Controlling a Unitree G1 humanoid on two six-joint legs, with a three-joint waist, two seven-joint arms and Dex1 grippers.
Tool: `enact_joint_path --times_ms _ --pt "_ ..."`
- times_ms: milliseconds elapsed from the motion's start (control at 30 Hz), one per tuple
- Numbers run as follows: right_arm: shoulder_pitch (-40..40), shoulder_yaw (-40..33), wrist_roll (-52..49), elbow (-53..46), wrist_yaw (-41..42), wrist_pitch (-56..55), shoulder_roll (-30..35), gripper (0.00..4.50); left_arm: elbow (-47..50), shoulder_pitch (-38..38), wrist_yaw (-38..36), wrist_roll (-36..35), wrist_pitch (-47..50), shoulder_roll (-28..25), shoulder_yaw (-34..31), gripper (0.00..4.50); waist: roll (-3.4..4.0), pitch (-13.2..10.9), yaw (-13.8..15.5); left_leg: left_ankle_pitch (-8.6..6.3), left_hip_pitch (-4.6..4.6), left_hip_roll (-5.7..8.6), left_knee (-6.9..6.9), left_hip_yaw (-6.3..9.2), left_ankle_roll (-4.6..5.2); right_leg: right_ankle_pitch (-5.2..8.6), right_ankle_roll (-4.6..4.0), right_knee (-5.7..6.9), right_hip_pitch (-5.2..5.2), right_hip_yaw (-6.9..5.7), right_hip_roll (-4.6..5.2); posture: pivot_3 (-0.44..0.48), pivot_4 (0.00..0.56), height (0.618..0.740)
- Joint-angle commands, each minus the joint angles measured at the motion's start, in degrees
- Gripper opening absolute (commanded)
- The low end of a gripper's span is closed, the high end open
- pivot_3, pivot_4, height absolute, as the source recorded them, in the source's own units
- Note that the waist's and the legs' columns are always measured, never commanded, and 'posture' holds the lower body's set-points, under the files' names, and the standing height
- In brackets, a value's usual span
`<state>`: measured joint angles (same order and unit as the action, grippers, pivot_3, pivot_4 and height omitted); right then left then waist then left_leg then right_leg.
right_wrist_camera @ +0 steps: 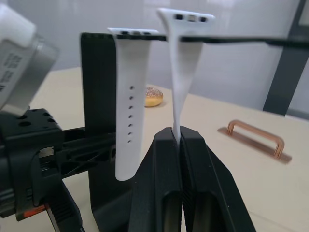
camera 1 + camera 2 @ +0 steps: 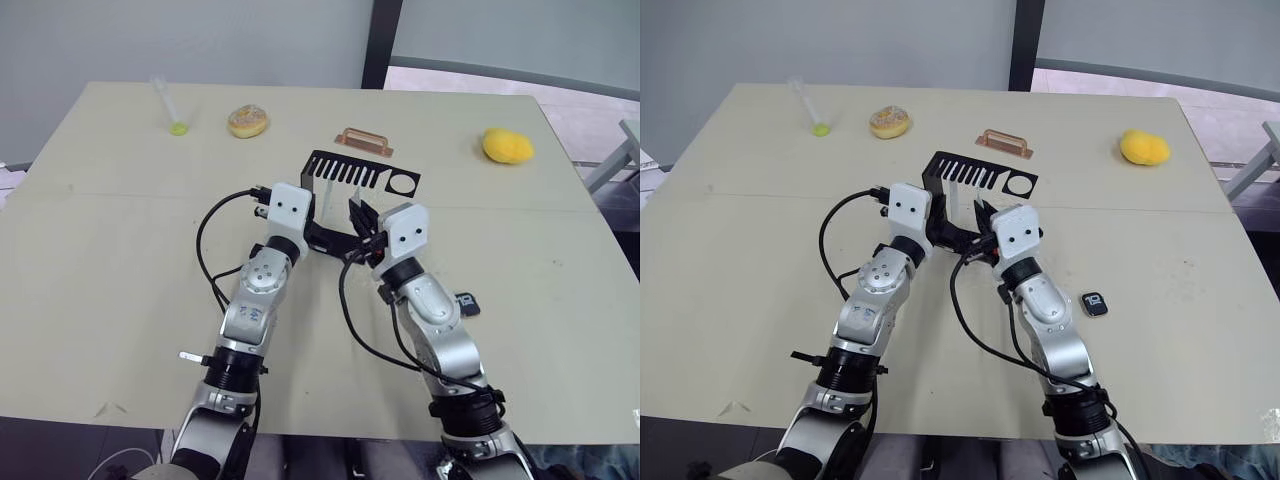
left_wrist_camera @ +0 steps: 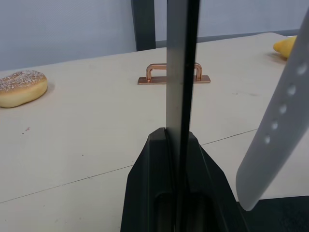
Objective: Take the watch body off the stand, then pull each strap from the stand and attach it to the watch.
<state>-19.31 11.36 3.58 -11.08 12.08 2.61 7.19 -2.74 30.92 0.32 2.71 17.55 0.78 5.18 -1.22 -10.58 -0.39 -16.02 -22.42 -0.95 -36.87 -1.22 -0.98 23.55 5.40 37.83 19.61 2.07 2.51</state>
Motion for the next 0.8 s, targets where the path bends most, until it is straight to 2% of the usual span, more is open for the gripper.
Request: enact_joint_path --times_ms 33,300,533,667,800 --pt "-0.4 0.1 3.3 -1.9 -1.8 -5.0 0.4 0.03 1.6 0.1 -0.1 0.0 0.1 0.4 -0.1 0.00 0.00 0.0 0.0 0.00 0.00 0.00 0.00 0.00 0.00 0.00 0.00 -0.01 0.00 0.00 0.00 0.000 0.150 0.740" --pt "4.2 0.8 2.9 -3.7 1.7 -8.7 2.9 0.03 1.3 0.3 -0.2 0.0 0.3 0.3 -0.4 0.00 0.00 0.0 0.0 0.00 0.00 -0.01 -0.01 0.00 0.00 0.00 0.00 -0.01 -0.03 0.00 -0.01 0.000 0.150 0.740" --pt "12.0 -2.5 0.1 -7.6 3.8 -8.5 6.8 0.03 1.1 0.2 -0.5 -0.6 1.0 0.4 -0.7 0.00 -0.01 0.0 -0.1 -0.01 0.01 -0.01 -0.03 -0.02 0.01 0.00 0.00 -0.05 -0.06 0.01 -0.01 0.000 0.150 0.740" --pt "13.4 -4.8 -1.6 -7.9 4.9 -8.2 8.6 0.00 1.8 -0.1 -2.5 -1.5 1.2 0.4 -0.1 1.36 -0.01 0.0 0.1 -0.01 0.02 -0.01 -0.05 -0.02 0.00 0.00 0.00 -0.08 -0.05 0.01 -0.02 0.000 0.150 0.740" --pt "14.3 -6.8 -4.9 -8.5 8.3 -7.5 11.4 0.00 6.1 -2.8 -3.8 -1.4 3.9 -1.2 -0.4 3.36 -0.01 0.0 0.0 -0.01 0.01 -0.01 -0.07 -0.03 0.01 0.00 0.00 -0.09 -0.06 0.01 -0.02 0.000 0.150 0.740"
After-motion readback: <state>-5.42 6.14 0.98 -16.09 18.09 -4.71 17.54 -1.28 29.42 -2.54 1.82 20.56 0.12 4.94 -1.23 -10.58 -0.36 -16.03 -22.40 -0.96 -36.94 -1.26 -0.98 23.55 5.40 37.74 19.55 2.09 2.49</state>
